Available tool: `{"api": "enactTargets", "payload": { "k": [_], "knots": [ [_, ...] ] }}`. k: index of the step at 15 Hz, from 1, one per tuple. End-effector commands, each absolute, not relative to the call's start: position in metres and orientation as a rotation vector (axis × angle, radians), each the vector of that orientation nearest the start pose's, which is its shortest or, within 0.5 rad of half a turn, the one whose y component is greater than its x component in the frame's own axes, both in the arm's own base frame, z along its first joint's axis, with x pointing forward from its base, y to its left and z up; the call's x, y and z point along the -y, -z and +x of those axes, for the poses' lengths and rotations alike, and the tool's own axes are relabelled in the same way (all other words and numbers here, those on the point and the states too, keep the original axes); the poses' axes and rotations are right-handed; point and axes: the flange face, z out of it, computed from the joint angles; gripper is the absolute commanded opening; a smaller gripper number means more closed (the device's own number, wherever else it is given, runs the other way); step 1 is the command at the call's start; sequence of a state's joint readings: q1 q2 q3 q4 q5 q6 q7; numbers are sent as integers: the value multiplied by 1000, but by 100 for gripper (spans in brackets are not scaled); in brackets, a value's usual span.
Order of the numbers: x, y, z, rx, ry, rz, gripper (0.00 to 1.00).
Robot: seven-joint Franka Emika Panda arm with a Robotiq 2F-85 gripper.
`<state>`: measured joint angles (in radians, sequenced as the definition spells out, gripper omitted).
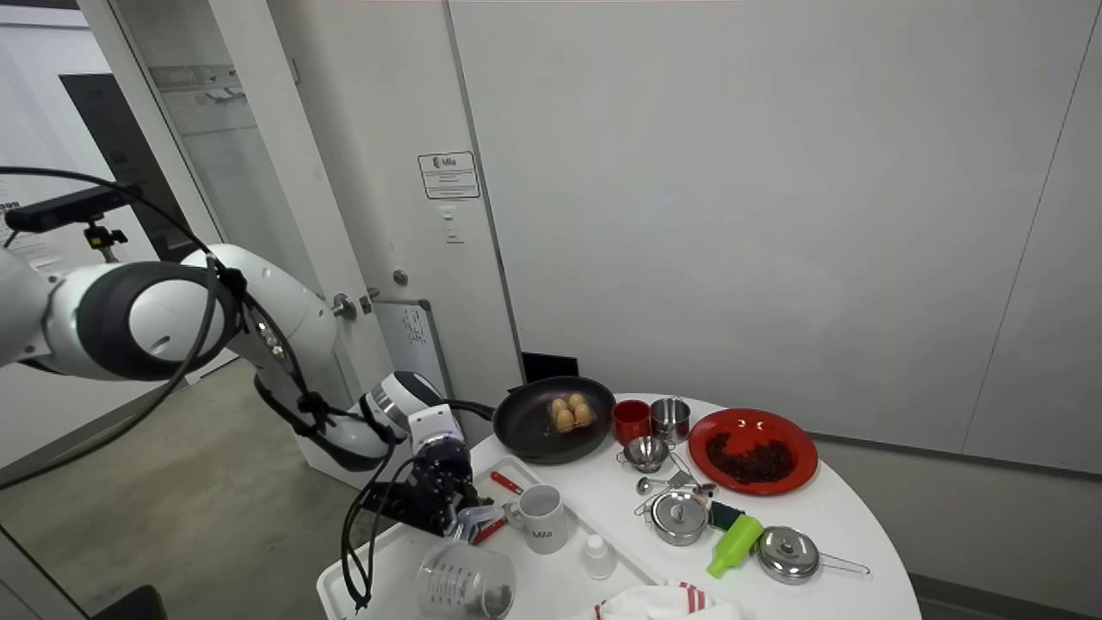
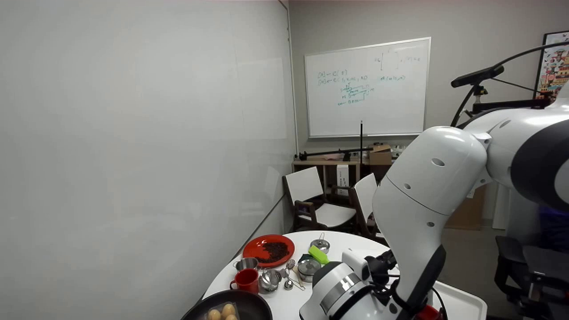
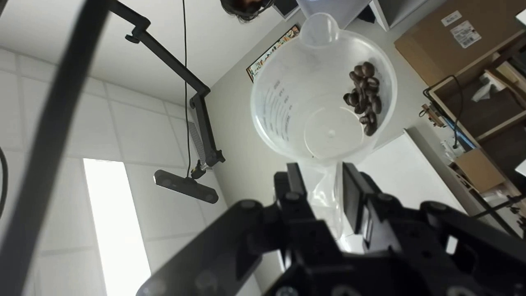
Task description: Empty the contents in the clear jar
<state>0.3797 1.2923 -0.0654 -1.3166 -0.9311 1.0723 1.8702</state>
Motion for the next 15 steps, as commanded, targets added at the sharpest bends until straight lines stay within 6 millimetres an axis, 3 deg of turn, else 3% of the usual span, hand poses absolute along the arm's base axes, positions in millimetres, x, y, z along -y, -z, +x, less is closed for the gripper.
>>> {"api": "enactTargets", "payload": {
  "k": [1,15],
  "knots": [
    [-71,6,549,770,-328,1089,9],
    [-72,6,548,764,-361,1035,9]
  ]
}}
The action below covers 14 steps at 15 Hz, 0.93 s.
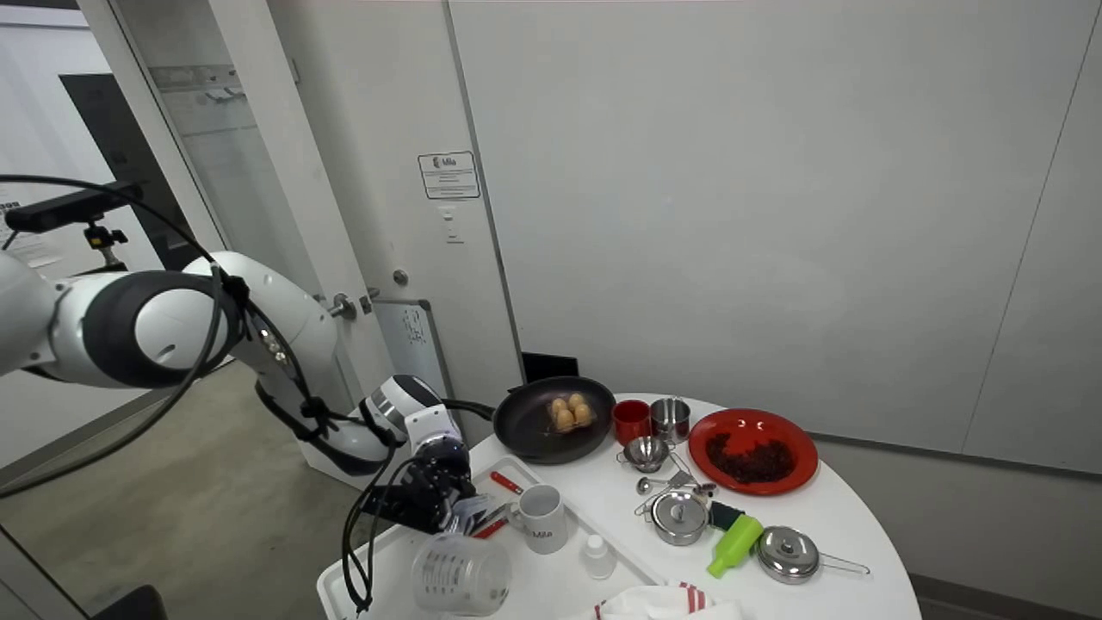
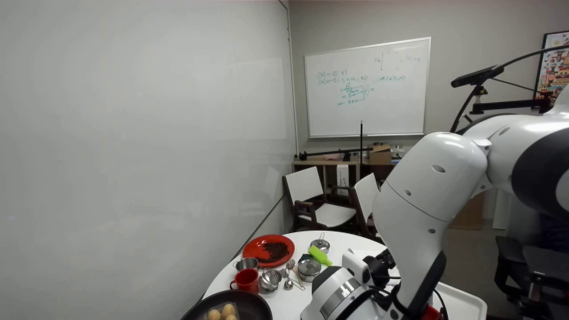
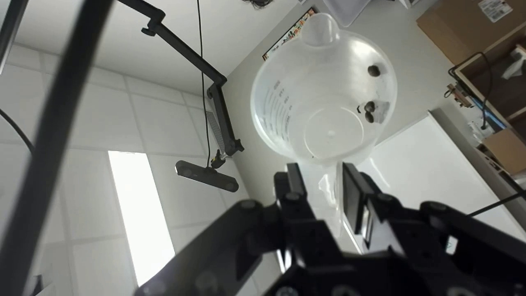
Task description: Empty the contents in the clear jar
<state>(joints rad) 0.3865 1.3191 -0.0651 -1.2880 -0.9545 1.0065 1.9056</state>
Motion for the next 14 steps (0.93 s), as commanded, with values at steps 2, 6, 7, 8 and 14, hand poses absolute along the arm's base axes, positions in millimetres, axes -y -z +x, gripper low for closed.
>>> {"api": "enactTargets", "payload": {
  "k": [2,6,7,8,14],
  "knots": [
    [-74,7,549,758,-330,1090,9],
    [-82,11,551,740,-289,1209,9],
    [-86,14,552,731,-279,1251,9],
    [-89,16,553,719,-269,1296,9],
    [-119,28,558,596,-205,1603,9]
  ]
}}
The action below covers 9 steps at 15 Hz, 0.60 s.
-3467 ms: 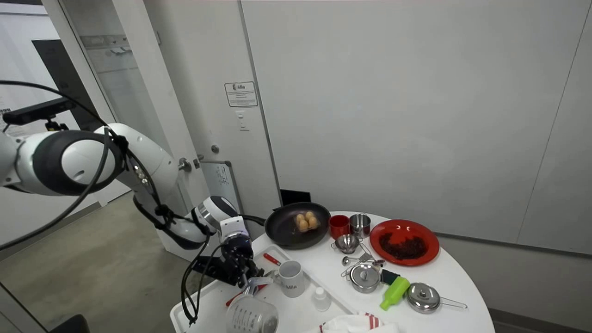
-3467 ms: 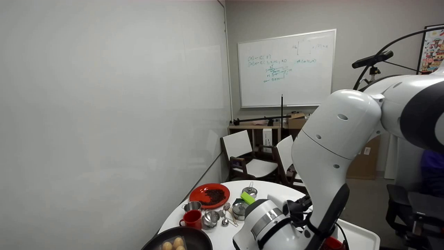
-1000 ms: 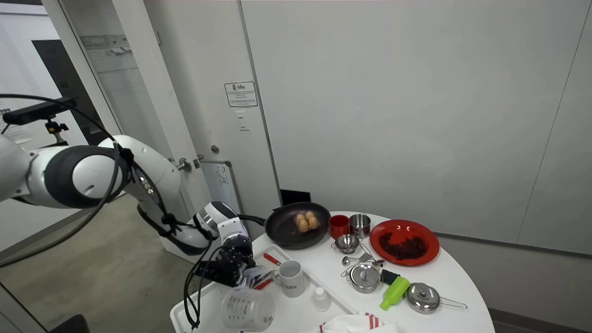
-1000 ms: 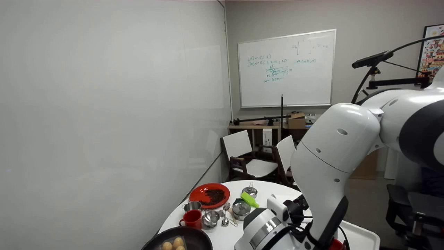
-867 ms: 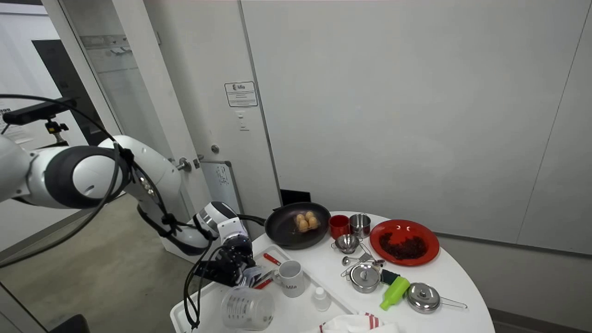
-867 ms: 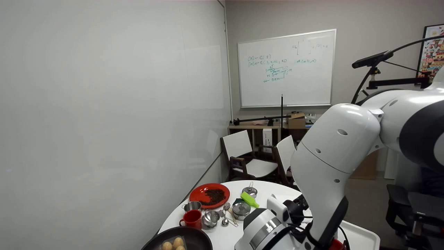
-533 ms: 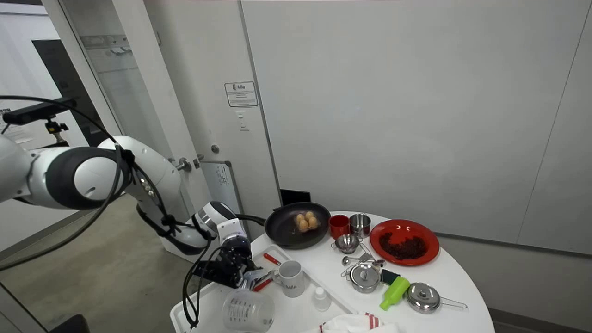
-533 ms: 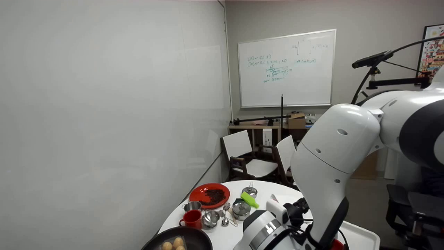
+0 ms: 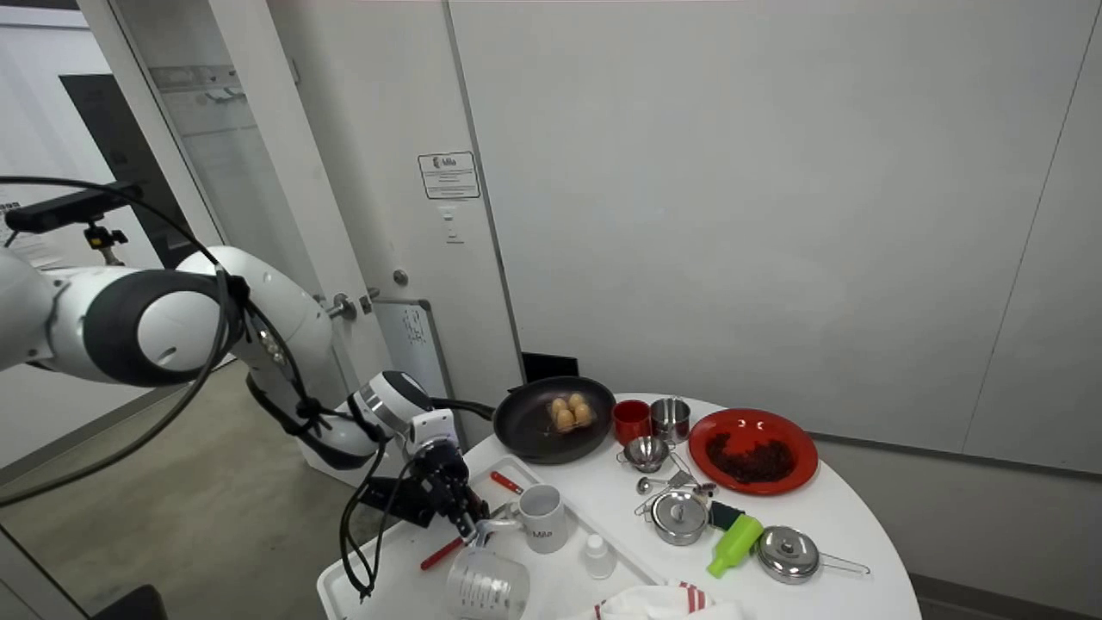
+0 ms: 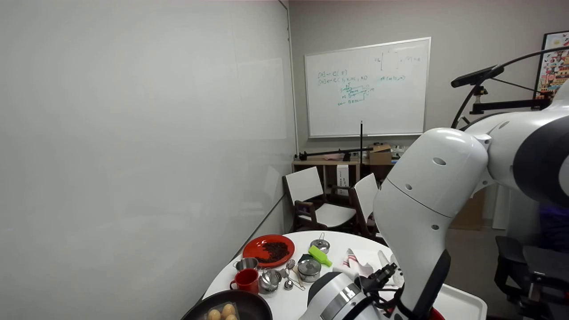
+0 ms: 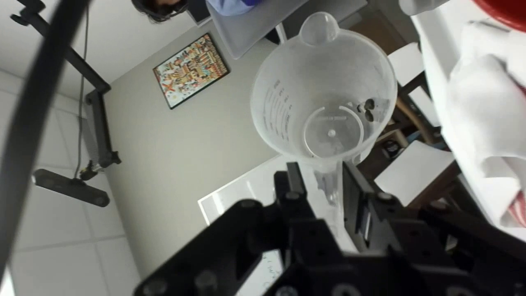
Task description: Empty the contents in the clear jar
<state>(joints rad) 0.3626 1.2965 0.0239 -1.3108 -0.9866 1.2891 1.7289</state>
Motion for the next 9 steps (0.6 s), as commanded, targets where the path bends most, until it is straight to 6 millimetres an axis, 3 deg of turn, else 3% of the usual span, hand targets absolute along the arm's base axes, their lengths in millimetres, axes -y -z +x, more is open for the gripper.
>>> {"api": "enactTargets", "payload": {
  "k": [1,9],
  "knots": [
    [-122,29,558,564,-190,1644,9],
    [-138,32,554,269,-37,1941,9]
  ]
}}
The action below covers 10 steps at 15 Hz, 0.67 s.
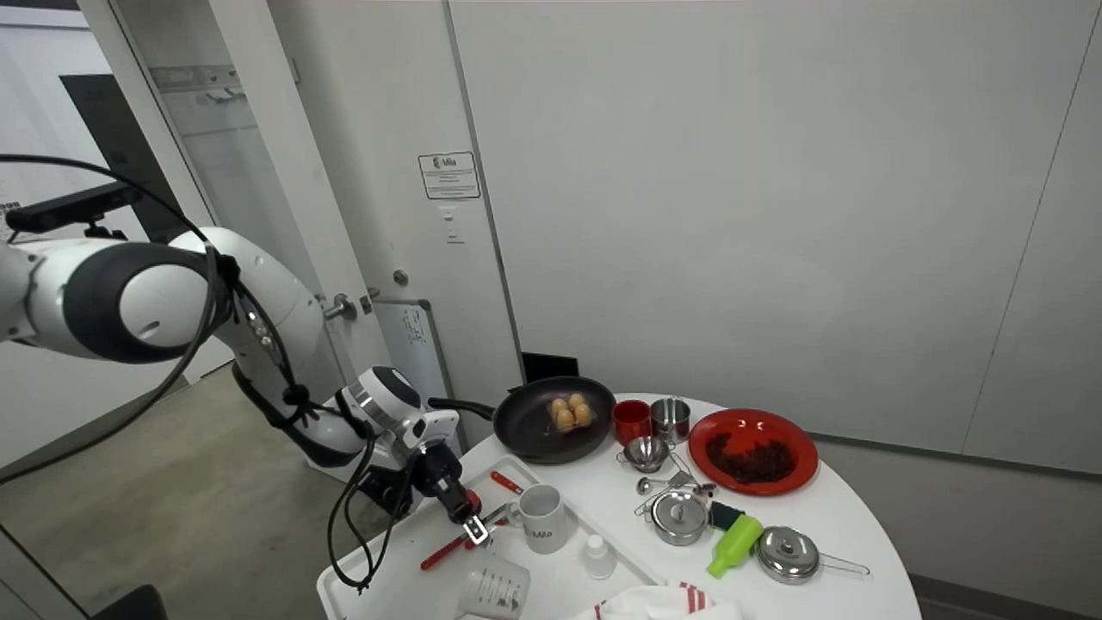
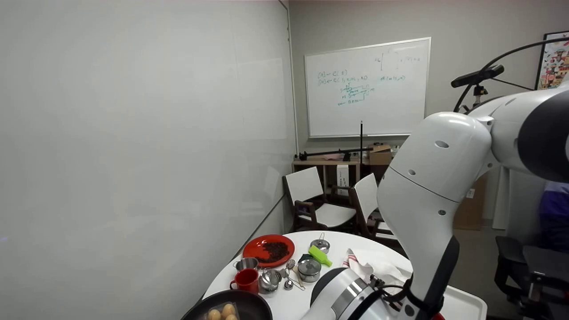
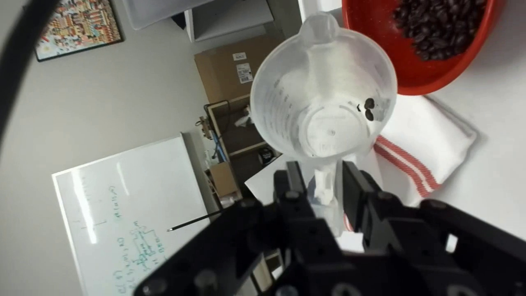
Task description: Empty the contents in the clear jar
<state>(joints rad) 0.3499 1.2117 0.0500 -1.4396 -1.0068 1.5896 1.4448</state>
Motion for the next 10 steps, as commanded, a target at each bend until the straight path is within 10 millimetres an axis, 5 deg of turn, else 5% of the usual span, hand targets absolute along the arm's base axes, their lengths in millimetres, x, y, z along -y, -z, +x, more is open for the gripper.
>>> {"api": "enactTargets", "payload": {
  "k": [1,10],
  "knots": [
    [-139,31,553,233,-14,1975,9],
    [-152,11,548,-116,109,2288,9]
  ]
}}
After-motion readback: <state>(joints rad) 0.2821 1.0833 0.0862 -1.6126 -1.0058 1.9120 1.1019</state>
